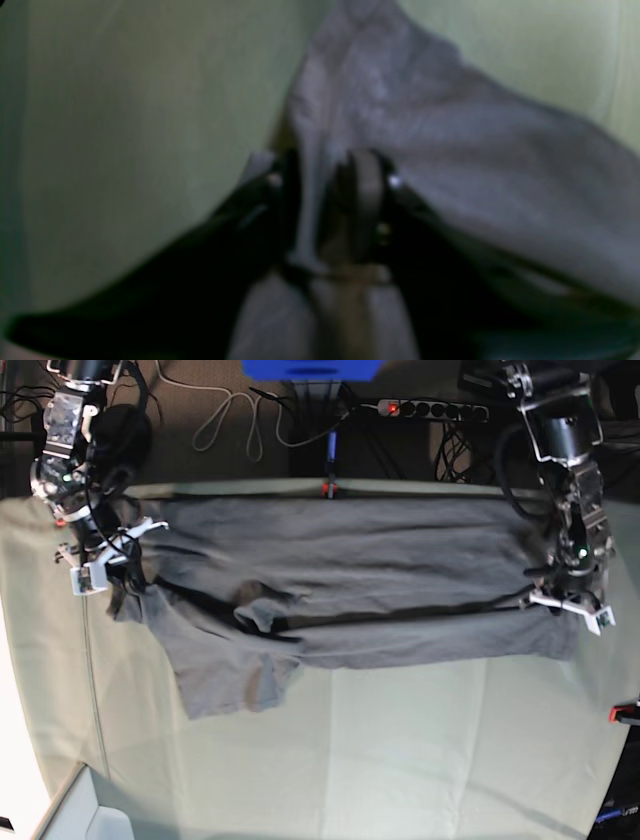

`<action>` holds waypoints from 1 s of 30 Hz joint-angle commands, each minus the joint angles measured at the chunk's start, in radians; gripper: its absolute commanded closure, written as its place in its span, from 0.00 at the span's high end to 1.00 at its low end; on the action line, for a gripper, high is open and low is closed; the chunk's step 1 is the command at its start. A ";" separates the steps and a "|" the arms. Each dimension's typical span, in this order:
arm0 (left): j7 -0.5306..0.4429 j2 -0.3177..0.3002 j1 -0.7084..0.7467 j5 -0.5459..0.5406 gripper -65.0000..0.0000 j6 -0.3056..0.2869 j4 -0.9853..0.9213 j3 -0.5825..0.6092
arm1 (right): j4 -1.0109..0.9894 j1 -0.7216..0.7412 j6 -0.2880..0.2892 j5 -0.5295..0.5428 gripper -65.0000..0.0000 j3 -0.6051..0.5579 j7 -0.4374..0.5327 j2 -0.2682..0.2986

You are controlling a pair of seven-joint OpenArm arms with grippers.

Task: Layout the t-shirt on the table in an organized manner, then fold the t-shirt properly
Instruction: 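Fold the grasped middle fabric toward the collar edge with both grippers, then reach both grippers to the hem edge and grasp it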

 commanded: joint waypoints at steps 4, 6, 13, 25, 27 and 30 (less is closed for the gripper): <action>-0.014 -0.017 0.023 0.000 0.44 0.006 0.087 -0.004 | 0.025 -0.024 0.022 0.012 0.18 0.003 0.026 0.014; -0.014 -0.015 0.043 0.000 0.44 0.006 0.134 -0.006 | 0.025 -0.027 0.022 0.012 0.30 0.005 0.029 0.015; -0.014 -0.014 0.041 0.000 0.44 0.006 0.225 -0.006 | 0.130 -0.063 0.022 0.017 0.49 0.008 0.034 0.031; -0.026 -0.069 -0.210 0.000 0.45 0.007 -0.111 -0.004 | 0.178 -0.007 0.022 0.013 0.49 0.005 0.025 0.019; -0.026 -0.083 -0.264 0.004 0.45 0.006 -0.185 0.002 | 0.178 -0.007 0.022 0.013 0.49 0.005 0.025 0.019; -0.035 -0.089 -0.327 0.009 0.45 0.006 -0.283 0.003 | 0.178 -0.010 0.022 0.013 0.49 0.005 0.025 0.019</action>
